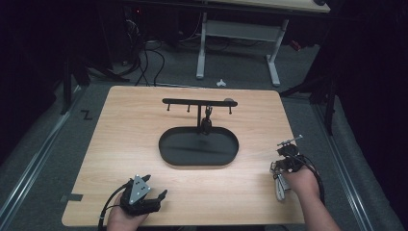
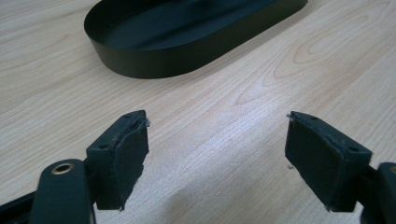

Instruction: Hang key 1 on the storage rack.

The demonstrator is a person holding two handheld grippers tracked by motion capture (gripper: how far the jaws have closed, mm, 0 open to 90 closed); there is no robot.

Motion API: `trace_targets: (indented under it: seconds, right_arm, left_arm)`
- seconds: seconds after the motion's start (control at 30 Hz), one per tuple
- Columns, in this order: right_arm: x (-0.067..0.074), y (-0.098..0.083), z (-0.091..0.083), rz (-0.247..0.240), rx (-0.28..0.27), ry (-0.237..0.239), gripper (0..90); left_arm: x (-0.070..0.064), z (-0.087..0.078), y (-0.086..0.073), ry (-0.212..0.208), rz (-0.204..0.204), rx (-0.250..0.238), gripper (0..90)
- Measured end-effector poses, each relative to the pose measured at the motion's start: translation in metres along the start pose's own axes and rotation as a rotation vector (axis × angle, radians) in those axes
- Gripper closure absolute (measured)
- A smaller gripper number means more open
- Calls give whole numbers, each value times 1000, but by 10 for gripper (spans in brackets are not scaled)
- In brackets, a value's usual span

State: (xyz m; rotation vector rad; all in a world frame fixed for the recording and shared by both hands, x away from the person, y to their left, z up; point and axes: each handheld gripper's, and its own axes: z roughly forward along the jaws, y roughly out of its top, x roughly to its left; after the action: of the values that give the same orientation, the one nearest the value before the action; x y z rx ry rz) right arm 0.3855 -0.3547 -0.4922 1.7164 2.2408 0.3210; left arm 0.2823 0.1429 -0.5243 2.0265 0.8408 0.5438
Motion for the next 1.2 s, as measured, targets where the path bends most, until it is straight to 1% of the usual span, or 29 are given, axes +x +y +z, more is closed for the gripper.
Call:
trace_targets:
  seconds: [0.1, 0.17, 0.2, 0.27, 0.33, 0.4, 0.43, 0.5, 0.53, 0.6, 0.63, 0.7, 0.8, 0.83, 0.93, 1.03, 1.1, 1.2]
  right_arm:
    - [9, 4, 3, -24, -5, 10, 863]
    - [13, 6, 3, -24, -16, 19, 846]
    - [14, 7, 1, -30, -21, 16, 834]
    - [15, 7, -4, -26, -43, 16, 826]
    - [14, 6, -12, -11, -70, 26, 813]
    - [13, 4, -17, 5, -88, 51, 774]
    - [14, 2, -18, 9, -93, 68, 738]
    - [17, -2, -17, 12, -83, 101, 668]
    - [18, -4, -14, 15, -74, 109, 638]
    - [18, -7, -10, 27, -76, 110, 610]
    - [17, -8, -9, 41, -71, 111, 602]
    - [14, -9, -6, 59, -65, 118, 601]
    - [13, -12, -3, 58, -62, 122, 602]
    - [14, -13, -2, 55, -57, 126, 607]
    - [16, -15, -2, 39, -71, 112, 640]
    - [17, -16, -2, 22, -73, 101, 689]
    - [17, -16, -2, 22, -71, 103, 714]
    - [18, -16, -3, 2, -65, 102, 752]
  left_arm:
    - [0, 0, 0, 0, 1, -1, 221]
    - [0, 0, 0, 0, 0, -2, 221]
    - [0, 0, 0, 0, 0, -2, 222]
    - [0, 0, 0, -1, 1, 0, 222]
    - [0, 0, 0, -2, 2, 0, 221]
    - [-1, 1, 0, -2, 5, 0, 222]
    - [-1, 1, 0, -3, 6, 2, 221]
    - [-1, 2, 1, -3, 6, 0, 222]
    - [-2, 2, 1, -3, 8, 1, 222]
    - [-2, 1, 1, -3, 10, 1, 221]
    - [-2, 1, 1, -2, 11, 2, 222]
    - [-2, 0, 0, 0, 9, -1, 222]
    - [0, 0, 0, -1, 6, 1, 222]
    - [0, 1, 0, 0, 5, 1, 222]
    - [0, 1, 1, 0, 7, 0, 221]
    - [-1, 0, 1, -1, 7, -2, 222]
    - [-1, 0, 1, -1, 5, -3, 222]
    - [0, 0, 1, -1, 4, -3, 222]
